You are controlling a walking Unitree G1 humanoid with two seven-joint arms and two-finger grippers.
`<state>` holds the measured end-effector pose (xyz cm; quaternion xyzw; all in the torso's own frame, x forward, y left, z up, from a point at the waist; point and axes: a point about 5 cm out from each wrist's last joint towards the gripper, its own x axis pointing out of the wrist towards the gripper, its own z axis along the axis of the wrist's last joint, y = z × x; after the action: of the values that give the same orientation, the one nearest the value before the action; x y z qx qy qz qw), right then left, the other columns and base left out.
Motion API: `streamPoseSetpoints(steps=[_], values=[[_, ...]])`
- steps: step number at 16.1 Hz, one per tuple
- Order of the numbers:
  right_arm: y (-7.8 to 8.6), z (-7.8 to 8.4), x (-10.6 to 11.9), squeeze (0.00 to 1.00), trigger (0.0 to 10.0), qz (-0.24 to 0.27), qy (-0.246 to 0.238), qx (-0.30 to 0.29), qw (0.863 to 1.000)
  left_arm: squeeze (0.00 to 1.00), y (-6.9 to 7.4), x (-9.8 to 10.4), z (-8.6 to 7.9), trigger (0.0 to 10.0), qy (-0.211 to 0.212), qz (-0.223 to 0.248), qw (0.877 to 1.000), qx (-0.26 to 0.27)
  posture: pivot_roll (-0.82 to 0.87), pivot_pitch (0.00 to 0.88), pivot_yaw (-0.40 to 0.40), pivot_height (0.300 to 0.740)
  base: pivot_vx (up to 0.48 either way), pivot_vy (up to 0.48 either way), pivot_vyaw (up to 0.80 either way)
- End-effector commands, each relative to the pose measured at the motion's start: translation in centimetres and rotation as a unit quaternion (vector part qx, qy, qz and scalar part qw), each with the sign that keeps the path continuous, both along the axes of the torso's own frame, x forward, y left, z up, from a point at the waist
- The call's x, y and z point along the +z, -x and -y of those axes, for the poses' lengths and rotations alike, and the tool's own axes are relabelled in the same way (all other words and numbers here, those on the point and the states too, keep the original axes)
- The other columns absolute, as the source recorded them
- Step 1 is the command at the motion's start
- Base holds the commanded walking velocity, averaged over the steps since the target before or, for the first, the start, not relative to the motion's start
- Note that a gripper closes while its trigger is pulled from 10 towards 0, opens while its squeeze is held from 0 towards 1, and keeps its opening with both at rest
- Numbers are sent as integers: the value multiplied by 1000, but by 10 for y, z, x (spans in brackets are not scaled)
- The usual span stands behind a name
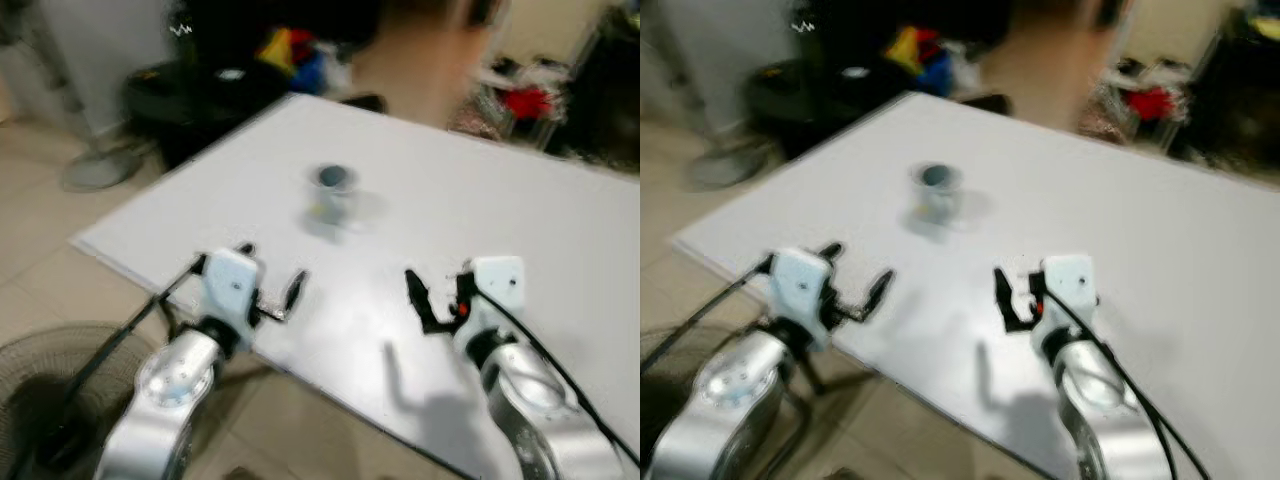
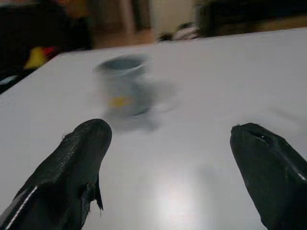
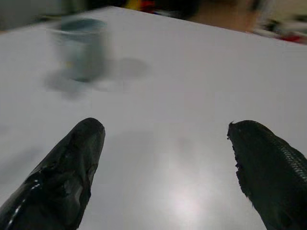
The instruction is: Setting the table
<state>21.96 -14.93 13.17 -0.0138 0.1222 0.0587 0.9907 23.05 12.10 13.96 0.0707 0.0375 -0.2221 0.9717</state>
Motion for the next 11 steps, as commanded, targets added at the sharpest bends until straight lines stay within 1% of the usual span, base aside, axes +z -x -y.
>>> streamPoseSetpoints(steps=[1, 6, 11], values=[[-1, -6, 5, 0, 10000, 7, -4, 12, 1000, 0, 0, 3, -7, 10000, -8, 7, 1000, 9, 96, 0, 33, 740, 0, -416, 0], [-2, -7, 4, 0, 10000, 2, -3, 24, 1000, 0, 0, 3, -9, 10000, -13, 7, 1000, 9, 102, 0, 30, 740, 0, -418, 0], [-2, -5, 3, 0, 10000, -4, -14, 9, 1000, 0, 0, 4, -9, 10000, -16, 7, 1000, 6, 102, 0, 32, 740, 0, -416, 0]])
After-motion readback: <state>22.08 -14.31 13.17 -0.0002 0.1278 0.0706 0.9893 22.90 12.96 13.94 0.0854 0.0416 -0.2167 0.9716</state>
